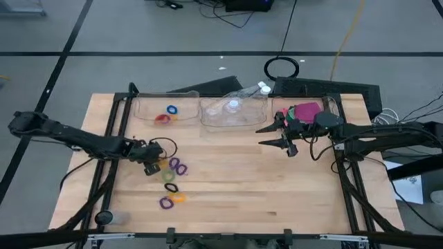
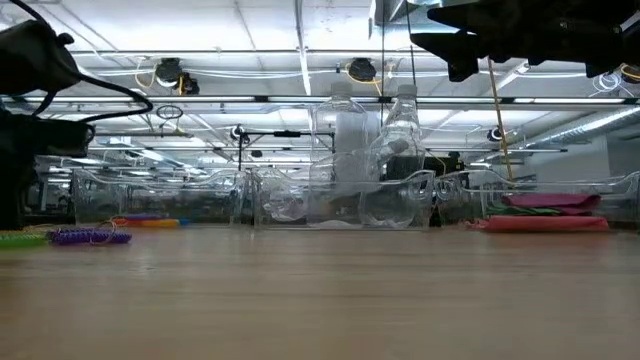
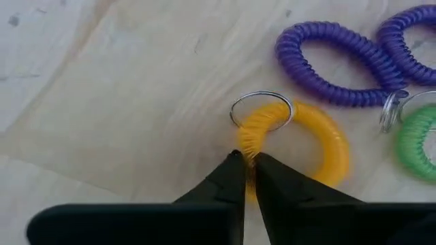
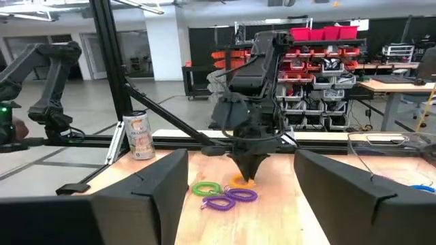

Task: Pick & Place Sports Items
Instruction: Put the top yellow spring keychain into the left transparent bin

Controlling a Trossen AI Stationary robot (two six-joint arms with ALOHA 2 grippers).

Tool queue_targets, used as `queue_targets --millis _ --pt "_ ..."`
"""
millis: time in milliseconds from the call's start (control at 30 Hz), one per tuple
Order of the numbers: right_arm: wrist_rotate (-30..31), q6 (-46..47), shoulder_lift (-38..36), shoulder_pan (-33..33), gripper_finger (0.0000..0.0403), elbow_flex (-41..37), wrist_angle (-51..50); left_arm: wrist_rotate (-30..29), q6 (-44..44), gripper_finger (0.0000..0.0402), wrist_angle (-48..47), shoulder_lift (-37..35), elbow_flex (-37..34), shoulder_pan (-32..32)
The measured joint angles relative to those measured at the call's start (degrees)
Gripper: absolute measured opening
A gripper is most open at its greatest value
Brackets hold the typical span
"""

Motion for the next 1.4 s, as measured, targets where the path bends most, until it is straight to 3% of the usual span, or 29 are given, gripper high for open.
queue_targets --millis 333,567,933,1133,1267,1400 --pt "0.0 0.0 0.0 0.0 0.0196 0.0 0.0 -4.4 4.8 0.0011 1.2 -9.6 0.3 4.4" --pt "0.0 0.0 0.0 0.0 0.0196 0.0 0.0 -7.5 13.1 0.001 2.2 -13.7 5.4 6.2" --pt "0.0 0.0 0.0 0.0 0.0196 0.0 0.0 -27.1 26.5 0.0007 4.9 -14.2 17.3 8.6" --pt "0.0 0.0 0.0 0.0 0.0196 0.0 0.0 -35.2 28.2 0.0012 10.1 -14.2 20.8 11.9" --pt "0.0 0.0 0.0 0.0 0.0196 0.0 0.0 -36.0 27.5 0.0004 12.6 -14.2 21.3 16.8" --pt "0.0 0.0 0.0 0.0 0.0196 0.0 0.0 -31.1 25.4 0.0014 12.7 -14.2 21.3 23.5"
